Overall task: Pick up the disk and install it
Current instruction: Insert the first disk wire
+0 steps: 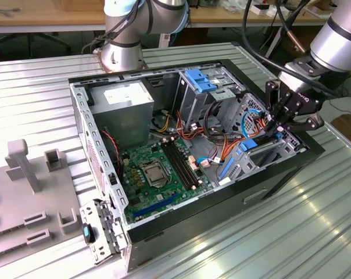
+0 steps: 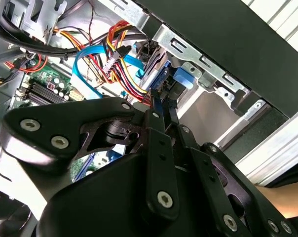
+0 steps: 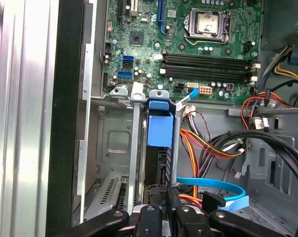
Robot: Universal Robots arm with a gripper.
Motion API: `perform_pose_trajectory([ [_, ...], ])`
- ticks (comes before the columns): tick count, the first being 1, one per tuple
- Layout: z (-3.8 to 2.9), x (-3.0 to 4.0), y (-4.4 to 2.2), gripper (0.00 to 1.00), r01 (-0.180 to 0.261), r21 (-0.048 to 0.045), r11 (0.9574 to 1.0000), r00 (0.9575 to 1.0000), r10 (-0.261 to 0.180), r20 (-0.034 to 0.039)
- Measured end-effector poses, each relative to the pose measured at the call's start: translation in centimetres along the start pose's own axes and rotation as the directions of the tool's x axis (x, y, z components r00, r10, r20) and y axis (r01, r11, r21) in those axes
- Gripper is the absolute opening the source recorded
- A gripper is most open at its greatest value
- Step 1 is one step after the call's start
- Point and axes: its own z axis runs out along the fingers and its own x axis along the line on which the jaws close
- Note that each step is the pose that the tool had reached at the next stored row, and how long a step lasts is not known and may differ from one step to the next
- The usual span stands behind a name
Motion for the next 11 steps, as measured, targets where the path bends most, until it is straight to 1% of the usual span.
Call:
perform_pose_trajectory([
  [3,0.20,-0.05,0.00,0.18,-0.003,0.0003,1.0000,1.0000,0.003,0.0001],
  [6,0.26,-0.19,-0.01,0.18,-0.010,0.0005,0.9999,0.9999,0.010,0.0001],
  [11,0.28,-0.19,-0.01,0.18,-0.012,0.0006,0.9999,0.9999,0.012,-0.0001],
])
